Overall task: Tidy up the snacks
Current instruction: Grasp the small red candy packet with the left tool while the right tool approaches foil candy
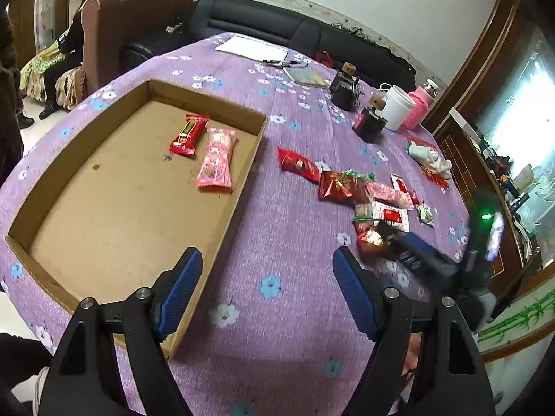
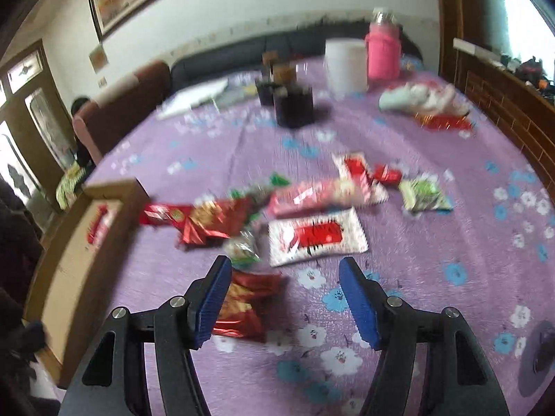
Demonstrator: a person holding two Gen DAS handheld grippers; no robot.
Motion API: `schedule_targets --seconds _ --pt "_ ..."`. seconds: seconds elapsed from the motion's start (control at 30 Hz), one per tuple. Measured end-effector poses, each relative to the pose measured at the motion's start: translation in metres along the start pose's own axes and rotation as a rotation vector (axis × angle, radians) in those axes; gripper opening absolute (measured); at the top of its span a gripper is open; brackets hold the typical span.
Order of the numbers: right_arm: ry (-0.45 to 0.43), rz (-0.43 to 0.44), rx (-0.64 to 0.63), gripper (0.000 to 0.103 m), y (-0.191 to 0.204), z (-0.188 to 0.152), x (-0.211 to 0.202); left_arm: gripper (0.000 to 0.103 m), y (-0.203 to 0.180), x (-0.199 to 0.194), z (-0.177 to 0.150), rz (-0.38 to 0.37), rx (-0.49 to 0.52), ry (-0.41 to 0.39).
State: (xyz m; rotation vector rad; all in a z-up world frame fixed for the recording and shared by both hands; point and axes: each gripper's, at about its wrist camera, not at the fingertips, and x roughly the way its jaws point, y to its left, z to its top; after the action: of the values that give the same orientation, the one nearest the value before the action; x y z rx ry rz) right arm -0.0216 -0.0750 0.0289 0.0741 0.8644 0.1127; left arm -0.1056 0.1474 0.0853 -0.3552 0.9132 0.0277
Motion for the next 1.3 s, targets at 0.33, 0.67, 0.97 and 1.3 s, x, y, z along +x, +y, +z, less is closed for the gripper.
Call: schedule_targets --seconds 0.33,0.67,0.97,1.3 --pt "-0.008 -0.026 -0.122 0.004 0.021 -0.012 0.006 0.078 -0.011 0.017 -0.004 -0.009 0.021 0.023" --pt "-0.100 0.057 0.016 0.019 -0.022 -0.012 -0.030 0.078 -0.009 0.030 0.007 -0.085 0.018 0.064" --pt "-0.187 0.038 0.152 0.035 -0.056 -0.005 -0.033 0.078 -0.028 0.069 0.074 -0.067 0.170 0.074" --pt "-0.140 0.037 0.204 0.035 -0.068 -0.009 -0.021 0.077 -0.066 0.165 0.114 -0.131 0.284 0.215"
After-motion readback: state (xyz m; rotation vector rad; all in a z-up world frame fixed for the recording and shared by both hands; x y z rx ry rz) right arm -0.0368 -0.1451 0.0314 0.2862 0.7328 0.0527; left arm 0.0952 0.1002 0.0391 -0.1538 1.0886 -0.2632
